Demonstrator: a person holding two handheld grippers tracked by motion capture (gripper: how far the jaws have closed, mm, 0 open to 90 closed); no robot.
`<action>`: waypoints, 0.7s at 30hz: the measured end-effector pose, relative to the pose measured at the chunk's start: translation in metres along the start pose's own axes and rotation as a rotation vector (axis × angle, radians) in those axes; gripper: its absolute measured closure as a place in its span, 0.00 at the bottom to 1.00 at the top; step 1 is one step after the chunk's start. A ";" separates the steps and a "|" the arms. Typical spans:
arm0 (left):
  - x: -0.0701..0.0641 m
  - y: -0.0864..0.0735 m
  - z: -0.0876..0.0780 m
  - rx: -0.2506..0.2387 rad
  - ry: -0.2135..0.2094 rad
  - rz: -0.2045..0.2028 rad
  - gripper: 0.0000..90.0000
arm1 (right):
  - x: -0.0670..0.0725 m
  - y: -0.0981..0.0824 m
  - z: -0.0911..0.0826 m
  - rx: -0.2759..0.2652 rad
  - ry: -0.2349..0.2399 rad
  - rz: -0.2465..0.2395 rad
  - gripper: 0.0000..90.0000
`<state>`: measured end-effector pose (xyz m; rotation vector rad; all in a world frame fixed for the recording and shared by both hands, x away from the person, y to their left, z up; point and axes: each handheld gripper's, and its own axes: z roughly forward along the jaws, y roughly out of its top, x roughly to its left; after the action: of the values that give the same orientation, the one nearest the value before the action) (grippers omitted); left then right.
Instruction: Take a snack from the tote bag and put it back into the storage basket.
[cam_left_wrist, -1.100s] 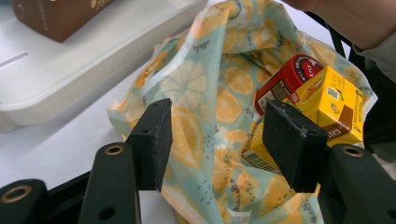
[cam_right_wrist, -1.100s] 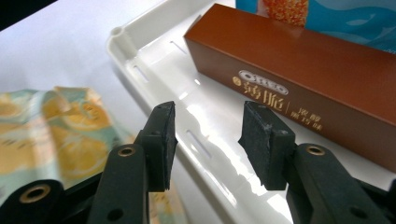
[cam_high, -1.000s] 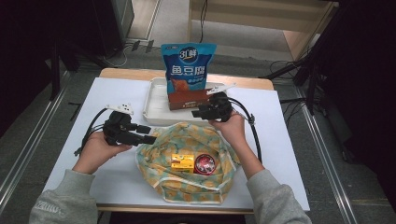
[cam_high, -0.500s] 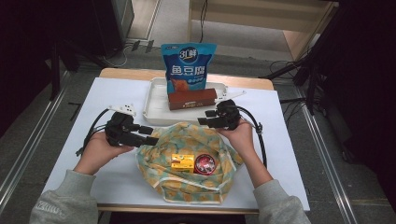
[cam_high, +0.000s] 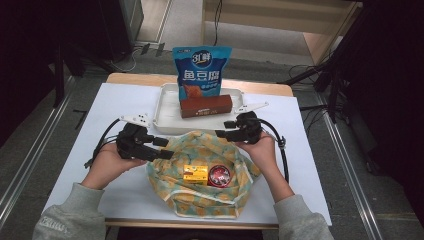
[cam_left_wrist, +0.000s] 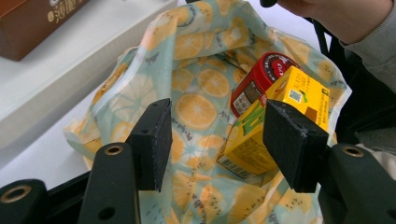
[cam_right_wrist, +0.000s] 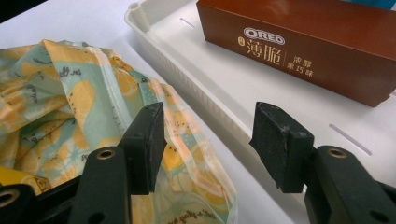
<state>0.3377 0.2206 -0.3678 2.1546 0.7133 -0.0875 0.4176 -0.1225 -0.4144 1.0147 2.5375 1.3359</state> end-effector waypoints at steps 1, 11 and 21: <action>-0.001 0.000 0.001 -0.002 -0.003 0.001 0.48 | 0.000 -0.001 -0.001 0.001 -0.002 0.005 0.50; -0.016 0.005 0.007 0.008 -0.028 0.040 0.48 | -0.001 -0.006 -0.005 0.005 -0.008 0.020 0.49; -0.027 0.008 0.014 0.005 -0.063 0.059 0.47 | -0.001 -0.007 -0.002 0.014 -0.003 0.008 0.48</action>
<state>0.3215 0.1936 -0.3632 2.1662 0.6128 -0.1257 0.4146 -0.1272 -0.4188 1.0295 2.5469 1.3200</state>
